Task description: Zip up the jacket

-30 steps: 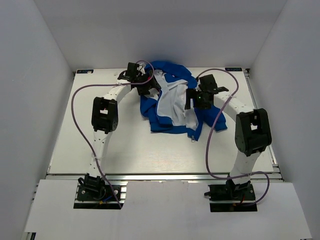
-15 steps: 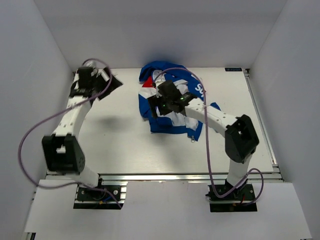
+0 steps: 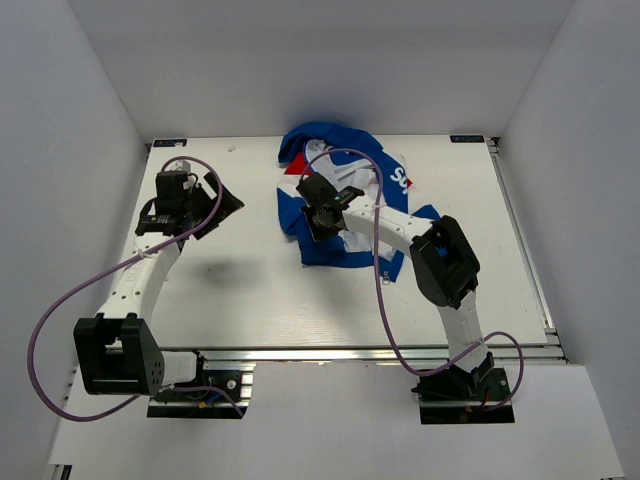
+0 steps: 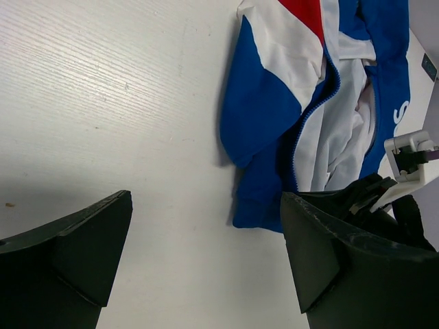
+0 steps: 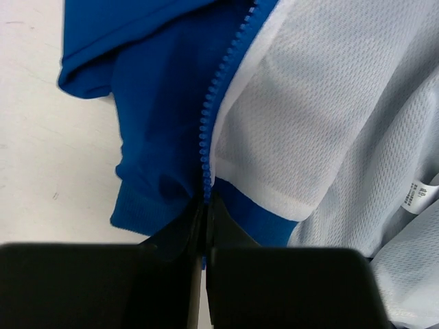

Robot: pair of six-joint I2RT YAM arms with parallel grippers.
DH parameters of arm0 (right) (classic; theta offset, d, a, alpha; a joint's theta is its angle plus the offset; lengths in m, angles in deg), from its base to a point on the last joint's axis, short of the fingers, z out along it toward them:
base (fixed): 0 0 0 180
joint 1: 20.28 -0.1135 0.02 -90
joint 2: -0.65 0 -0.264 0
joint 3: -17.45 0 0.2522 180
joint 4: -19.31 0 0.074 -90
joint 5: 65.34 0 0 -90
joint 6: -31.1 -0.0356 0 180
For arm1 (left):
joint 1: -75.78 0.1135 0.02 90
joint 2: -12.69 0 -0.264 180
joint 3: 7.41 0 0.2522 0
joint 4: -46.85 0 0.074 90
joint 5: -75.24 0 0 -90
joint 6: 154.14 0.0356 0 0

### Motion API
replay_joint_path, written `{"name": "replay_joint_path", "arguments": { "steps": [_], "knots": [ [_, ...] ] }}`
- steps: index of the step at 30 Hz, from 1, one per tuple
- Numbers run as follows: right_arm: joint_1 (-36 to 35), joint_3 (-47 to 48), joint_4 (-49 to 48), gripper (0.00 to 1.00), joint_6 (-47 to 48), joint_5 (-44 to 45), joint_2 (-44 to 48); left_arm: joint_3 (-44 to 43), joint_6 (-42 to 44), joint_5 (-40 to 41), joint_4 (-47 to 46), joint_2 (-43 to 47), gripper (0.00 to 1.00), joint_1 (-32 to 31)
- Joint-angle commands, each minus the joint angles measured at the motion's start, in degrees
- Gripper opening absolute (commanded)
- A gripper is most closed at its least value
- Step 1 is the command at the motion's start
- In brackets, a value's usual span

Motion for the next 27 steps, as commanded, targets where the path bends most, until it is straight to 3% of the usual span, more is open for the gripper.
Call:
{"name": "replay_joint_path", "arguments": {
  "steps": [1,3,8,11,16,18,21,24,25,27],
  "knots": [
    [-0.01,1.71,-0.76,0.00,-1.59,-1.18,4.18,0.76,-0.54,-0.03,-0.42,2.85,0.98,0.07],
    [-0.01,2.50,-1.72,0.00,-1.59,-4.69,6.38,0.85,-0.54,-0.38,-0.60,2.94,0.98,0.16],
    [0.07,3.82,-6.90,0.00,-4.66,-25.95,13.13,0.41,-0.36,-1.17,-0.16,2.94,0.98,0.07],
    [0.86,-1.08,-13.30,0.00,-9.84,-33.00,19.01,0.23,-0.27,-1.78,0.10,3.29,0.98,0.07],
    [10.25,-23.90,-31.31,0.00,-25.82,-41.51,31.33,0.67,-0.10,-2.93,-0.07,3.99,0.98,0.07],
    [14.92,-37.27,-37.11,0.00,-31.99,-42.59,36.34,0.84,-0.18,-3.37,-0.51,3.73,0.98,0.07],
    [16.60,-48.10,-33.38,0.00,-30.78,-38.03,39.60,1.02,-0.01,-4.86,-1.13,2.50,0.98,0.16],
    [16.95,-54.43,-28.55,0.20,-29.02,-35.57,41.36,0.76,0.08,-6.35,-1.30,0.57,0.98,0.07],
    [17.12,-54.89,-27.66,0.36,-28.23,-34.34,41.80,0.50,0.25,-6.88,-1.04,-0.04,0.98,0.07],
    [17.30,-53.06,-23.38,0.48,-24.99,-32.67,43.29,-0.21,0.52,-7.67,-1.04,-1.53,0.98,0.07]
  ]
}}
